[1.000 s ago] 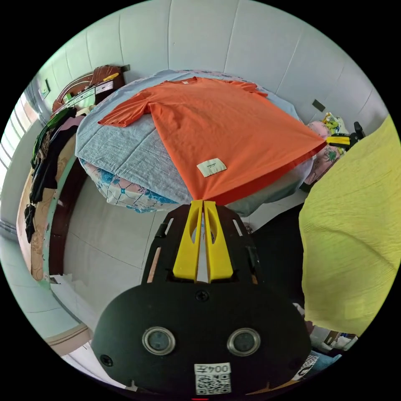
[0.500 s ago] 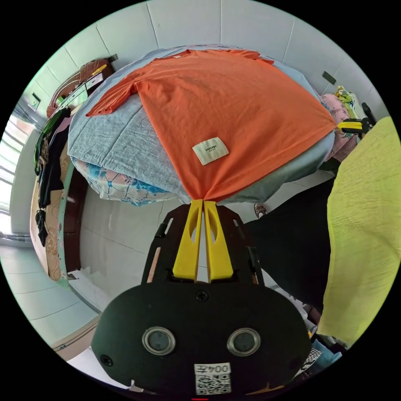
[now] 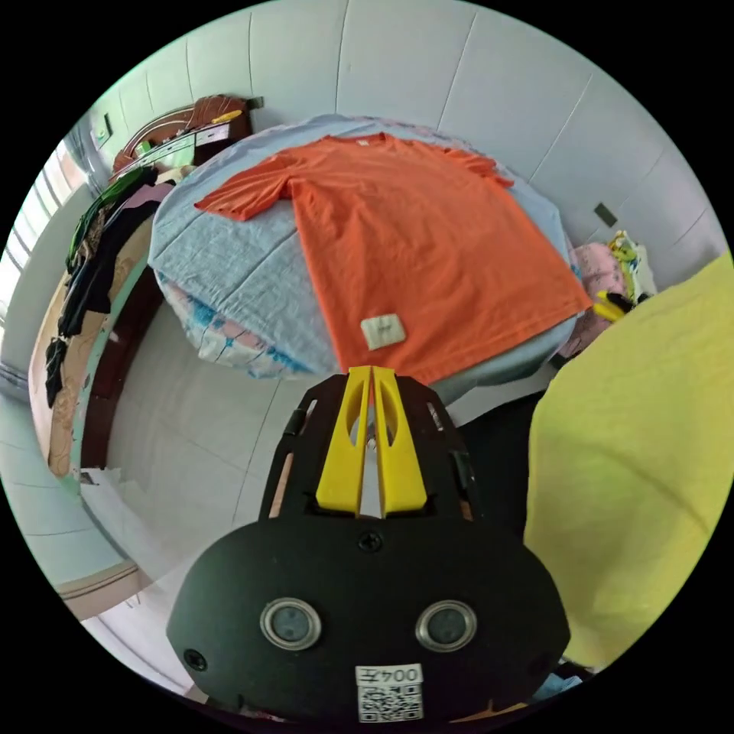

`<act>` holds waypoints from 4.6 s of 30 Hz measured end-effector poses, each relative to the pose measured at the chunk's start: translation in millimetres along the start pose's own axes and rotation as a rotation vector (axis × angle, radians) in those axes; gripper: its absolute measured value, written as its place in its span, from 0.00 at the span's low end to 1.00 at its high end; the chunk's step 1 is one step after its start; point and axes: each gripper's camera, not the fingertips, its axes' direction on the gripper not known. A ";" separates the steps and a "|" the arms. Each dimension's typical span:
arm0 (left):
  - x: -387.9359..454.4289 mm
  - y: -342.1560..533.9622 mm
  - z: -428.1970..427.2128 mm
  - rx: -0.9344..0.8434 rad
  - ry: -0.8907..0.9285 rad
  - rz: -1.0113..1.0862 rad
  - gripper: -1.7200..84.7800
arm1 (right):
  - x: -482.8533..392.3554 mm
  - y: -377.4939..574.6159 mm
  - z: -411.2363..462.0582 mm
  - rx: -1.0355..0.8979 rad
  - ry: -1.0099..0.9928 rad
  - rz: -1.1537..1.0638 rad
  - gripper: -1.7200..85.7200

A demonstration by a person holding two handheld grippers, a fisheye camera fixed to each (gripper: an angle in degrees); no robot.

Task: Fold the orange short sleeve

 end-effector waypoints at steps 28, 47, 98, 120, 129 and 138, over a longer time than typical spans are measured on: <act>-27.3 -71.4 88.8 -0.099 0.039 0.020 0.03 | -34.1 -15.6 -11.4 -0.058 0.245 -0.098 0.06; -183.4 45.0 66.1 -0.054 0.255 -0.468 0.12 | -31.7 3.2 -3.5 -0.058 0.043 0.050 0.12; 82.1 -168.1 215.1 -0.134 0.057 0.216 0.03 | -283.8 -298.1 173.3 -0.144 0.428 -0.668 0.10; 123.7 -212.7 259.8 -0.265 0.040 0.200 0.03 | -278.3 -480.0 282.0 -0.456 0.601 -0.797 0.02; 136.7 -218.9 270.3 -0.267 0.010 0.175 0.03 | -281.2 -456.6 300.5 -0.340 0.988 -1.056 0.05; 139.9 -221.8 277.0 -0.259 0.016 0.171 0.03 | -220.6 -471.1 116.1 -0.246 0.344 -0.498 0.10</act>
